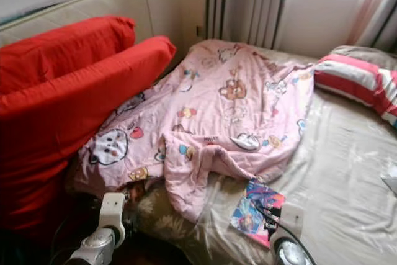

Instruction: Clean up the room

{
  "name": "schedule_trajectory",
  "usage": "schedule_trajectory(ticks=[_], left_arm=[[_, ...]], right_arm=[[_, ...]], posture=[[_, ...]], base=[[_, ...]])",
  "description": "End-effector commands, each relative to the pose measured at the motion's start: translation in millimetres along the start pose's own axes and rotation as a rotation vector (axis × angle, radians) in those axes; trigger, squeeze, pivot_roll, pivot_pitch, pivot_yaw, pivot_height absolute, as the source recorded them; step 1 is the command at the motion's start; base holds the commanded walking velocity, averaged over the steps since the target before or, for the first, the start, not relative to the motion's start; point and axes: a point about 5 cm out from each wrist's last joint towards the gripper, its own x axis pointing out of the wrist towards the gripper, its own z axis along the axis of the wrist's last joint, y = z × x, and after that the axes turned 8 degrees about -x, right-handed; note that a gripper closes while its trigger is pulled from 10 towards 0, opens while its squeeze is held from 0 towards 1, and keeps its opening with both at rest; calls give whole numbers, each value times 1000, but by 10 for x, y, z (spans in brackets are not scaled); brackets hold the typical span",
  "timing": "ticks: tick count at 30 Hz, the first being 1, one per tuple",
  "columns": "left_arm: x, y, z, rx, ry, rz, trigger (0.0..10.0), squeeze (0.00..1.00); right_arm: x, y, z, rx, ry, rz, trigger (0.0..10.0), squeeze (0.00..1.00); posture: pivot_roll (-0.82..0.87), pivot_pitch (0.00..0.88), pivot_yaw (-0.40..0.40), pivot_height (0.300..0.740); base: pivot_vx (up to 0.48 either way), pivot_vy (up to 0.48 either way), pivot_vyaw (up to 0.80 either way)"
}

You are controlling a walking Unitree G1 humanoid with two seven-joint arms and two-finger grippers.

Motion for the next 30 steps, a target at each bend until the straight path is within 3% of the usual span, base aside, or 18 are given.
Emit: schedule_trajectory(ticks=[1,7,16,20,28,30], left_arm=[[-15,45,23,-41,-53,24,10000,0],[-31,40,112,-27,-156,7,10000,0],[-51,38,117,-33,-198,-4,10000,0],[37,0,877,-24,-436,-47,10000,0],[31,-27,876,-28,-448,-61,10000,0],[33,-44,879,-23,-445,-75,10000,0]], right_arm=[[-4,-10,42,11,-50,-15,10000,0],[-15,5,108,15,-130,1,10000,0],[-28,43,157,-65,-191,73,10000,0],[-37,57,134,-63,-189,103,10000,0],[-50,64,125,-77,-201,145,10000,0],[31,160,633,-94,-396,134,10000,0]], posture=[[-79,0,-1,740],[-82,0,2,740],[-82,0,3,740],[-84,0,2,740],[-91,0,3,740],[-100,0,5,740]], base=[[0,0,0],[0,0,0],[0,0,0],[0,0,0],[0,0,0],[0,0,0]])
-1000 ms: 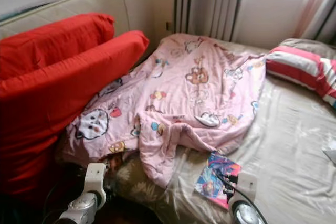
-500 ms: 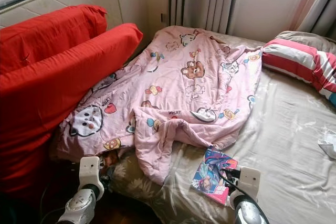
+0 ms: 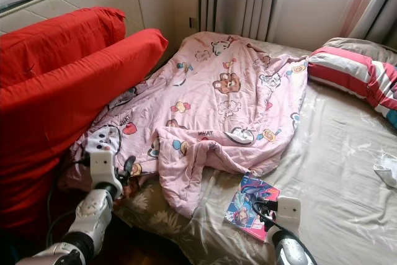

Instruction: Clean up the room

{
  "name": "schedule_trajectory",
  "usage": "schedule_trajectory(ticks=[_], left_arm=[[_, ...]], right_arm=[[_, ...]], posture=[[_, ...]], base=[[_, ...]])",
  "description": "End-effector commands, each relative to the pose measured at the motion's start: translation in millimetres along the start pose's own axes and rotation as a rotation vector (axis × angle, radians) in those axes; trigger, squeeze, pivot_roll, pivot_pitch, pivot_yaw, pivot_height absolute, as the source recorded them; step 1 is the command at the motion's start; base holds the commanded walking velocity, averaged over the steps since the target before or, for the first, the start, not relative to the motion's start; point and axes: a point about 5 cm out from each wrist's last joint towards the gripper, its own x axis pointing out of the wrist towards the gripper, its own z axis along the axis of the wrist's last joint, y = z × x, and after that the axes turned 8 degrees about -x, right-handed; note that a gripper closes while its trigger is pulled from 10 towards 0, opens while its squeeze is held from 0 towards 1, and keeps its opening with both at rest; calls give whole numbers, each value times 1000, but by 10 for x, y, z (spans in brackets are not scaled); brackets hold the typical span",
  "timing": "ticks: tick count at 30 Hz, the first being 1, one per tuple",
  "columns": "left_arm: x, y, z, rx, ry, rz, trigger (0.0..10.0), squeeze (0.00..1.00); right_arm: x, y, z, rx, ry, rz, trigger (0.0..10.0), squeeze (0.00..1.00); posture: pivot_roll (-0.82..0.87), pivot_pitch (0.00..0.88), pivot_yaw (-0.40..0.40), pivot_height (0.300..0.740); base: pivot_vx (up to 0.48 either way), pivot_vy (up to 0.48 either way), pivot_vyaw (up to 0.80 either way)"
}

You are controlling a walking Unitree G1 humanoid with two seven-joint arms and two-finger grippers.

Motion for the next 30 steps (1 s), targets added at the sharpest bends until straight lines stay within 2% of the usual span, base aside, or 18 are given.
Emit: schedule_trajectory(ticks=[1,3,10,13,16,18,21,30], left_arm=[[7,18,20,-3,-4,-3,10000,0],[4,11,15,0,-3,-7,10000,0],[43,-10,94,-10,-37,-7,10000,0],[79,-18,179,-24,-74,-7,10000,0],[89,-18,203,-30,-83,-8,10000,0],[84,-20,193,-33,-80,-11,10000,0],[84,-8,196,-30,-81,-11,10000,0],[93,9,231,-9,-89,-22,10000,0]], right_arm=[[208,38,536,-35,-217,-11,10000,0],[270,88,786,-44,-321,-15,10000,0],[301,131,1056,-17,-449,-14,10000,0],[304,184,1153,-34,-496,5,10000,0],[285,218,1128,-37,-498,12,10000,0],[272,230,1006,-69,-447,23,10000,0],[263,228,951,-64,-428,23,10000,0],[263,206,938,-50,-422,10,10000,0]], posture=[[-103,0,7,740],[-106,0,7,740],[-97,0,-7,740],[-101,0,-8,740],[-100,0,-9,740],[-87,0,-11,740],[-89,0,-9,740],[-85,0,-11,740]], base=[[0,0,0],[0,0,0],[0,0,0],[0,0,0],[0,0,0],[0,0,0],[0,0,0],[0,0,0]])
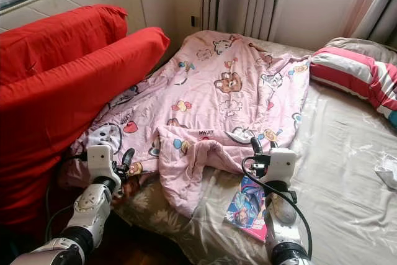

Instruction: Clean up the room

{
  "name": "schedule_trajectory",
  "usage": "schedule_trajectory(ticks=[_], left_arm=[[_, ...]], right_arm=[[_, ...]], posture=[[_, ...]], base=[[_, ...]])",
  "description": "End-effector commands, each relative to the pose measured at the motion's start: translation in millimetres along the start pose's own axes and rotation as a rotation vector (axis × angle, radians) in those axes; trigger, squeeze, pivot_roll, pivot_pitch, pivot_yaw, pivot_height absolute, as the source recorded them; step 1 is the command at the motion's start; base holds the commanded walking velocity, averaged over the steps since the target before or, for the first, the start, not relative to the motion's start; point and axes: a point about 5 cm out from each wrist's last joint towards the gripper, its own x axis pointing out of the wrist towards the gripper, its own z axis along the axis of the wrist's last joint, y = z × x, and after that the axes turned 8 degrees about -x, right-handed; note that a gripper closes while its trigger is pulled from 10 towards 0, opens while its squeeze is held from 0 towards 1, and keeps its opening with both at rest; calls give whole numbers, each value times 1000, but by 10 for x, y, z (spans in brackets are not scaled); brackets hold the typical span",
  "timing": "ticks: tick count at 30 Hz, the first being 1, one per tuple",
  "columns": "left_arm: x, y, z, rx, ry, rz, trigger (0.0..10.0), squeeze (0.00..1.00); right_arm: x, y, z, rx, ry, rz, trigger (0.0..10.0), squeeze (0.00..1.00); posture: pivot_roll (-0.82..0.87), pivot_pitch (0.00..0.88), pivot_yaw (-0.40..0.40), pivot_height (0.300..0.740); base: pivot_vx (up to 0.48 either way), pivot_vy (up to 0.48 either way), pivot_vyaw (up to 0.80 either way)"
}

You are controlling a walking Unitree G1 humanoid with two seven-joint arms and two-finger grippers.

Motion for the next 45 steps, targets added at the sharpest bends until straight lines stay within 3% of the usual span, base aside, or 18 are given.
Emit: schedule_trajectory(ticks=[1,11,19,24,32,38,45], left_arm=[[8,10,22,6,-7,-6,10000,0],[-50,-25,-32,11,-19,-24,10000,0],[-234,109,-203,33,12,-5,10000,0],[-233,84,-158,36,-16,-25,10000,0],[-175,53,-37,88,-51,-68,10000,0],[-207,89,-21,92,-68,-62,10000,0],[-207,31,-41,108,-56,-69,10000,0]], right_arm=[[-4,14,-25,4,18,2,10000,0],[8,-7,-55,-16,57,11,10000,0],[-54,18,-126,-36,91,11,10000,0],[-48,92,-106,-33,77,28,10000,0],[-62,154,-40,-16,16,13,10000,0],[-89,195,-74,-17,45,17,10000,0],[-151,102,-86,-20,38,-8,10000,0]], posture=[[-84,0,-13,740],[-61,6,-38,740],[-63,80,-37,719],[-60,99,-17,692],[-59,119,-2,692],[-64,139,-12,684],[-96,131,-1,642]], base=[[0,0,0],[0,0,0],[0,0,0],[0,0,0],[0,0,0],[0,0,0],[0,0,0]])
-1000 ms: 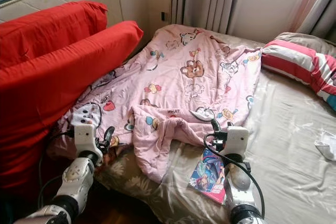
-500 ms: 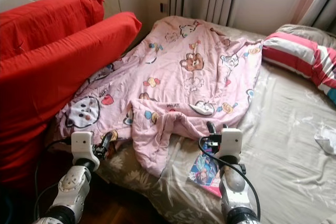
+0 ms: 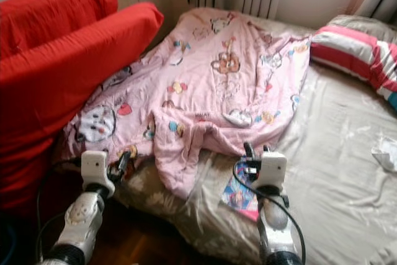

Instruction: Clean up the room

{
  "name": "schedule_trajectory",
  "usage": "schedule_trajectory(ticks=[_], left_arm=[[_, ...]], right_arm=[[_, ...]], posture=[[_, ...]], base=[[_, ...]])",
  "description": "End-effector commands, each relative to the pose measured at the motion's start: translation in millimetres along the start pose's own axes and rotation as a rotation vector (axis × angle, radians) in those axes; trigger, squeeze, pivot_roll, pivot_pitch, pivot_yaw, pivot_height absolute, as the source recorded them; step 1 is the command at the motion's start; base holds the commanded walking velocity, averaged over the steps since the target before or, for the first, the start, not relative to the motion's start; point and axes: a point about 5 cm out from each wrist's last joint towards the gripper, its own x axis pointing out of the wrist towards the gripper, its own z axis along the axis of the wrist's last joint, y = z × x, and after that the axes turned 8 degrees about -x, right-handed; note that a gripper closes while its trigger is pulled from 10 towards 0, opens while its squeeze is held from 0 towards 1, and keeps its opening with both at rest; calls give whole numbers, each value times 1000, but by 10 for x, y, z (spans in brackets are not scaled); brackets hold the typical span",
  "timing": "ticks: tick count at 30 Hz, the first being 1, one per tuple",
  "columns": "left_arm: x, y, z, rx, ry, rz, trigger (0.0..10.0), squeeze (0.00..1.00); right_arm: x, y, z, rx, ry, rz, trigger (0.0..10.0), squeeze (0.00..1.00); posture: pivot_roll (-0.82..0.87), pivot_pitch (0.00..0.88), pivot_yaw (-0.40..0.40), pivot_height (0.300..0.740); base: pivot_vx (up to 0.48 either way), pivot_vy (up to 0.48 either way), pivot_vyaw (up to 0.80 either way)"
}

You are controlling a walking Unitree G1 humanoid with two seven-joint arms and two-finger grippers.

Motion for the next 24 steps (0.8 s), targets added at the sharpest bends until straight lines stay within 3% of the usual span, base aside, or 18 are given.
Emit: schedule_trajectory(ticks=[1,24], left_arm=[[-11,-25,-33,15,25,-13,10000,0],[-16,-123,-52,3,53,-80,10000,0]], right_arm=[[-35,-44,-16,11,1,-22,10000,0],[-100,-16,-75,32,48,-38,10000,0]], posture=[[-97,130,0,642],[-104,137,8,642]], base=[[0,0,0],[0,0,0]])
